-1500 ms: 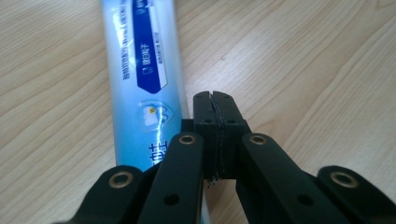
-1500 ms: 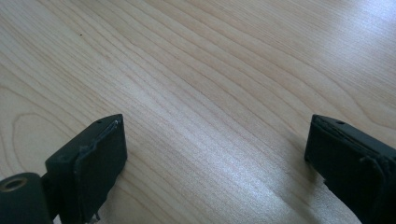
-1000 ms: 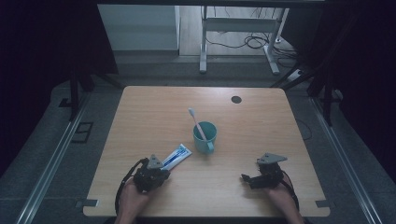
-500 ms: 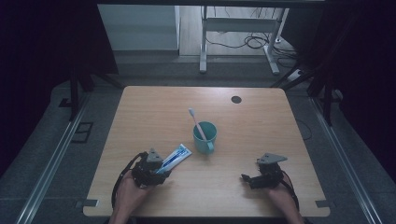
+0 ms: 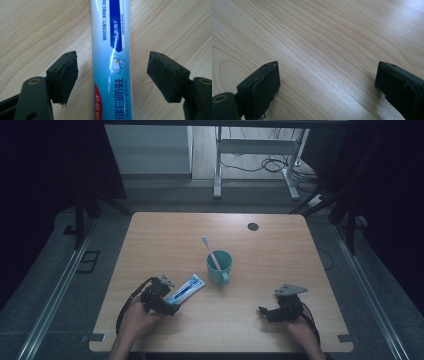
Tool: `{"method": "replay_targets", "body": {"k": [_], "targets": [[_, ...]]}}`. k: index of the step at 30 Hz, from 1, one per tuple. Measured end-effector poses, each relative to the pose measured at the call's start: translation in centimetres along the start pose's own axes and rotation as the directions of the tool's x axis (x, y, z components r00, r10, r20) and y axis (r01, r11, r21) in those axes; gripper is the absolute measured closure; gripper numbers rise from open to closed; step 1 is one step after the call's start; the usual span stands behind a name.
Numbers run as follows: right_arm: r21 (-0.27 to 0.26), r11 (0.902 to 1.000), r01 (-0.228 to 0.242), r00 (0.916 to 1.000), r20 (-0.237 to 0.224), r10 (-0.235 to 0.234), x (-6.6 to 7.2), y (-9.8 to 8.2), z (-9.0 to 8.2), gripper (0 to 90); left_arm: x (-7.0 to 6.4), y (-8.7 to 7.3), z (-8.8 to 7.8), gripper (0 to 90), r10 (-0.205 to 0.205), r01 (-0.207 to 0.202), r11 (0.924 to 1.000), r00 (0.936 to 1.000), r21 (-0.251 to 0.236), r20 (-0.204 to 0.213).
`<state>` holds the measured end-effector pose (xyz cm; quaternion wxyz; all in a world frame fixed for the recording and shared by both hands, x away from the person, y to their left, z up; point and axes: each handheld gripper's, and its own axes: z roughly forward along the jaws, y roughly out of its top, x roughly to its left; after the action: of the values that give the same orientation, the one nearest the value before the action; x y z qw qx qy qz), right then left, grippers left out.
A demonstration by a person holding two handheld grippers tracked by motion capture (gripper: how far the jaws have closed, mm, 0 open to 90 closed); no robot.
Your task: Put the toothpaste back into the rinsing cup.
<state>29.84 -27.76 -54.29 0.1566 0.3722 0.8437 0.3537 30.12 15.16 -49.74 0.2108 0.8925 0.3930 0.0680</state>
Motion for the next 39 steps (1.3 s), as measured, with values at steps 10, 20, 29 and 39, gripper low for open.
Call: {"method": "replay_targets", "body": {"k": [10, 20, 29, 39], "targets": [[0.002, 1.0000, -0.001, 1.0000, 0.000, 0.001, 0.0, 0.0, 0.0, 5.6, 0.0, 1.7, 0.9, 22.1, 0.047, -0.046, 0.9898, 0.9989, 0.135, -0.002], [0.002, 1.0000, -0.002, 1.0000, -0.001, 0.002, 0.0, 0.0, 0.0, 5.6, 0.0, 3.3, 2.0, 29.5, 0.088, -0.086, 0.9658, 0.9961, 0.245, 0.004], [0.002, 1.0000, -0.001, 1.0000, 0.000, 0.001, 0.0, 0.0, 0.0, 5.6, 0.1, 4.6, 2.9, 41.5, 0.085, -0.092, 0.9468, 0.9957, 0.308, 0.036], [0.001, 1.0000, -0.002, 1.0000, 0.000, 0.002, 0.0, 0.0, 0.0, 5.6, 0.2, 5.7, 3.1, 50.8, 0.064, -0.074, 0.9265, 0.9972, 0.369, 0.039]]}}
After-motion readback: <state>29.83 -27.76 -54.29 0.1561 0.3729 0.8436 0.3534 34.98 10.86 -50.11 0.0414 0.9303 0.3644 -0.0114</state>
